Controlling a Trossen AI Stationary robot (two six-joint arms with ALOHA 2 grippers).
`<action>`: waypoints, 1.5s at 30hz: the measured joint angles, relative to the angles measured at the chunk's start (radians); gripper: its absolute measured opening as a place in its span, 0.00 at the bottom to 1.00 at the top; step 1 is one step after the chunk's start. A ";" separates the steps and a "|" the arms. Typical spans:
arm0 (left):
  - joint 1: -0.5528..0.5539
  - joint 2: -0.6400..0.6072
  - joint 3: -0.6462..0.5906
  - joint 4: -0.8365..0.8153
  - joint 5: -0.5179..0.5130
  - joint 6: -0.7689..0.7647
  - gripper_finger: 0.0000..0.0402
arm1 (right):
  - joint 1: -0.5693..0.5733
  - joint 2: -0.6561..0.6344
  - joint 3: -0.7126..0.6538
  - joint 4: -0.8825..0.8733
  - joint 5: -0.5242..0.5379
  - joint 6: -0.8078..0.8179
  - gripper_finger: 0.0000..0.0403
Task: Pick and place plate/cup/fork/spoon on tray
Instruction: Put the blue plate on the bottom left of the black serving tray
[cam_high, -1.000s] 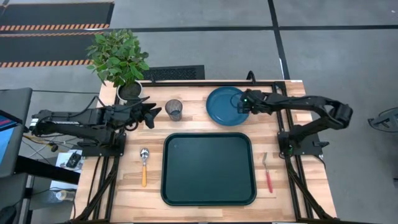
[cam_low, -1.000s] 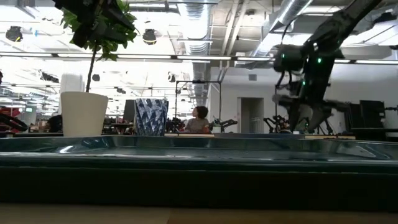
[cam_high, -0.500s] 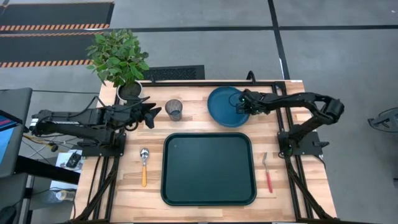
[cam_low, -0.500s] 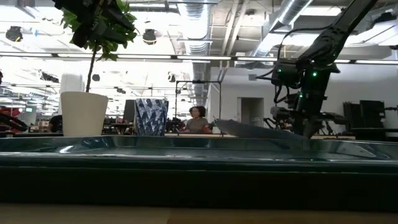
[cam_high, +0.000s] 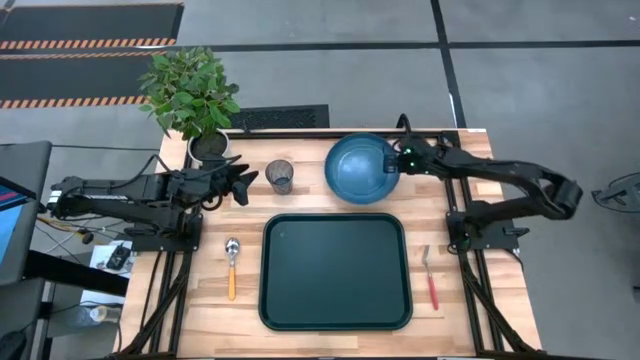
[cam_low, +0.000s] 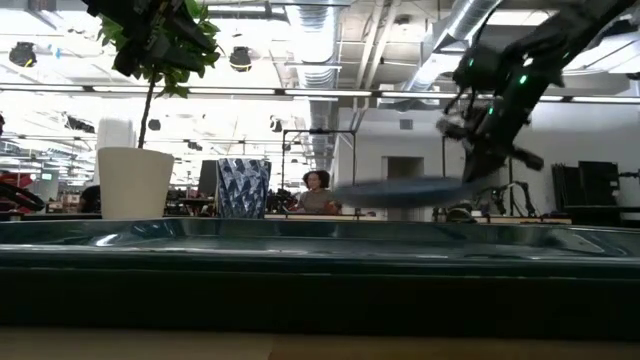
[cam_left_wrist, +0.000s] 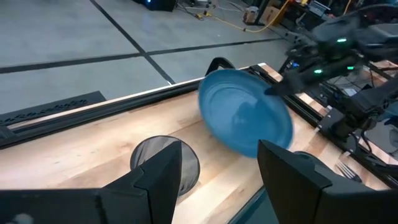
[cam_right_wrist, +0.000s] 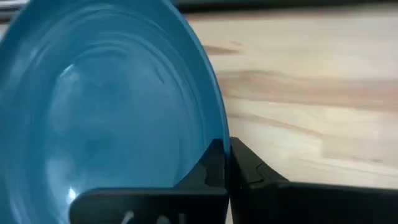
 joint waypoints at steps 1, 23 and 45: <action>0.000 0.000 0.000 0.000 -0.003 0.000 0.49 | 0.016 -0.031 0.000 -0.006 -0.009 0.000 0.01; 0.000 0.002 0.000 -0.001 -0.033 -0.008 0.49 | 0.917 0.117 0.019 0.226 0.202 0.416 0.02; 0.000 0.002 0.000 -0.010 -0.017 -0.011 0.49 | 0.927 0.647 0.574 -0.079 0.063 0.208 0.03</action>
